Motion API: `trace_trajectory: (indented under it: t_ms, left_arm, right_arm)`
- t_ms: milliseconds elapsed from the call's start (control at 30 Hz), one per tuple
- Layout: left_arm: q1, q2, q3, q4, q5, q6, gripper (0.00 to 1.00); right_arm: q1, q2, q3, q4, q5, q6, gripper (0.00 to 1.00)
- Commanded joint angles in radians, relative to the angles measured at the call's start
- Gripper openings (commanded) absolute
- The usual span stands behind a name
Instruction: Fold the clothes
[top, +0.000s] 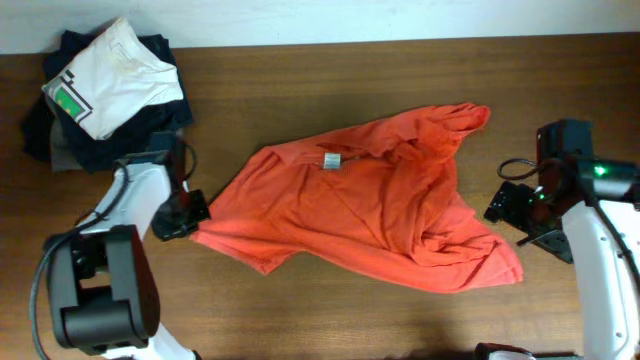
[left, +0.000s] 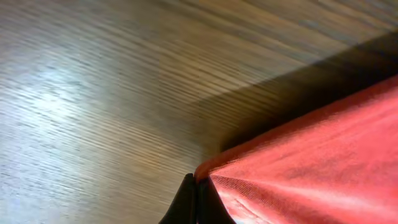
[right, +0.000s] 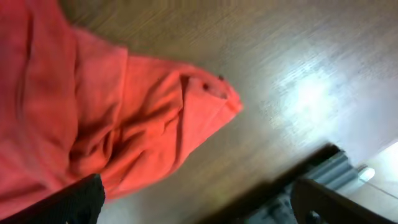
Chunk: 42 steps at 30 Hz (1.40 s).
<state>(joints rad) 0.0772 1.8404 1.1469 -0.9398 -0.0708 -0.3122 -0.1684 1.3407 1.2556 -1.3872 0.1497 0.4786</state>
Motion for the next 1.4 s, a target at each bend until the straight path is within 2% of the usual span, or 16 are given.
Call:
trace_trajectory:
  t_ms: [0,100,167,267,400,567,667,700,767,900,1033,1100,1167,1200,1233,1367]
  left_arm:
    - [0.045,0.011,0.009,-0.009,0.028,-0.021,0.0]
    - [0.043,0.011,0.009,-0.003,0.034,-0.021,0.0]
    - [0.043,0.011,0.004,0.011,0.034,-0.021,0.0]
    - [0.043,0.011,-0.005,0.019,0.048,-0.021,0.0]
    - [0.043,0.011,-0.005,0.013,0.076,-0.021,0.01]
    - [0.043,0.011,-0.005,-0.006,0.075,-0.021,0.0]
    - [0.043,0.011,-0.005,-0.005,0.075,-0.021,0.01]
    - [0.043,0.011,-0.005,-0.005,0.075,-0.021,0.0]
    - [0.043,0.011,-0.005,-0.004,0.075,-0.021,0.0]
    - [0.043,0.011,-0.005,0.002,0.075,-0.021,0.0]
    - [0.043,0.011,-0.005,0.011,0.075,-0.021,0.0]
    - [0.043,0.011,-0.005,0.011,0.075,-0.02,0.0]
    - [0.043,0.011,-0.005,0.011,0.075,-0.021,0.0]
    - [0.043,0.011,-0.005,0.011,0.075,-0.02,0.0]
    - [0.043,0.011,-0.005,0.011,0.075,-0.021,0.0]
    - [0.043,0.011,-0.005,0.01,0.075,-0.021,0.01]
  right_arm:
    - [0.003,0.019,-0.097,0.061,0.005,0.096,0.99]
    - [-0.002,0.09,-0.198,0.112,-0.034,0.11,0.99]
    - [-0.062,0.127,-0.242,0.175,-0.038,0.178,0.99]
    - [-0.195,0.14,-0.293,0.222,-0.104,0.168,0.99]
    - [-0.187,0.14,-0.451,0.415,-0.141,0.15,0.93]
    - [-0.186,0.142,-0.516,0.568,-0.15,0.15,0.64]
    - [-0.186,0.142,-0.516,0.603,-0.15,0.133,0.61]
    - [-0.186,0.142,-0.516,0.613,-0.15,0.128,0.54]
    - [-0.186,0.142,-0.516,0.624,-0.15,0.128,0.5]
    - [-0.186,0.142,-0.515,0.626,-0.15,0.128,0.12]
    - [-0.186,0.141,-0.488,0.614,-0.15,0.128,0.04]
    - [-0.187,0.141,-0.484,0.601,-0.138,0.128,0.05]
    - [-0.187,0.141,-0.484,0.6,-0.138,0.121,0.18]
    - [-0.187,0.141,-0.484,0.599,-0.136,0.09,0.36]
    - [-0.187,0.141,-0.484,0.583,-0.115,0.076,0.61]
    - [-0.186,0.142,-0.485,0.573,-0.113,0.076,0.61]
